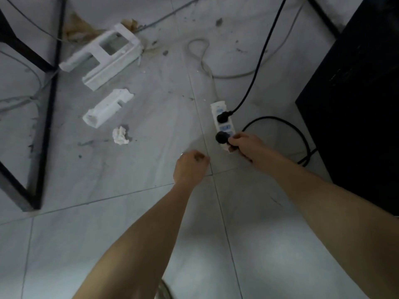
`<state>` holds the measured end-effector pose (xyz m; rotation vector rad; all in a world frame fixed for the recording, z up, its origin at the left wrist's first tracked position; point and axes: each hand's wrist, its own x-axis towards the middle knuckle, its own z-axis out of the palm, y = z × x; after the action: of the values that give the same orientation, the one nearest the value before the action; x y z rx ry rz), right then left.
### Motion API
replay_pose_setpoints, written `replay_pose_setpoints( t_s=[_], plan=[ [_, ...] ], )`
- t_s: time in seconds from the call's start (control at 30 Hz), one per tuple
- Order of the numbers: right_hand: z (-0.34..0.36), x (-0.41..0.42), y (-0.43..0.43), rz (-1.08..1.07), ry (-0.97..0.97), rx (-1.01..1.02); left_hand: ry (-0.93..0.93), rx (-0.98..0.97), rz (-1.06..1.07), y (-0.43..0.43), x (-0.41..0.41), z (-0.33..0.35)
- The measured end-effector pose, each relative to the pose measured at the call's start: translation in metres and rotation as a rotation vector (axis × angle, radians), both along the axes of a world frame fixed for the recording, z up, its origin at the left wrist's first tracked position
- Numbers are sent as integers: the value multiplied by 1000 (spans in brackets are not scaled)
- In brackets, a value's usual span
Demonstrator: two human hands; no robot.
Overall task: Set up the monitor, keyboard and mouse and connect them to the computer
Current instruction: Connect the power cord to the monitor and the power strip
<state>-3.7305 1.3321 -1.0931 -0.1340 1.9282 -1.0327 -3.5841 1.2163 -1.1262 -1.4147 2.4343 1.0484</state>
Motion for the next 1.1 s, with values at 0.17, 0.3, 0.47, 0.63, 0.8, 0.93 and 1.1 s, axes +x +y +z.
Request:
replay_pose_setpoints(
  t_s=[0.17, 0.3, 0.47, 0.63, 0.8, 0.93, 1.1],
  plan=[
    [5, -24, -4, -75, 126, 26, 50, 180, 5, -1, -30, 9],
    [10, -48, -3, -56, 189, 70, 71, 268, 39, 6, -64, 7],
    [4, -61, -12, -3, 164, 65, 108, 287, 127, 13, -87, -6],
    [0, -66, -12, 182, 132, 119, 101, 352, 208, 8, -86, -18],
    [-2, -76, -12, 144, 56, 143, 96, 396, 239, 0, -87, -13],
    [-7, -81, -9, 140, -23, 122, 62, 400, 195, -9, -89, -9],
    [-4, -83, -11, 221, -28, 114, -22, 381, 109, -23, -91, -11]
  ],
)
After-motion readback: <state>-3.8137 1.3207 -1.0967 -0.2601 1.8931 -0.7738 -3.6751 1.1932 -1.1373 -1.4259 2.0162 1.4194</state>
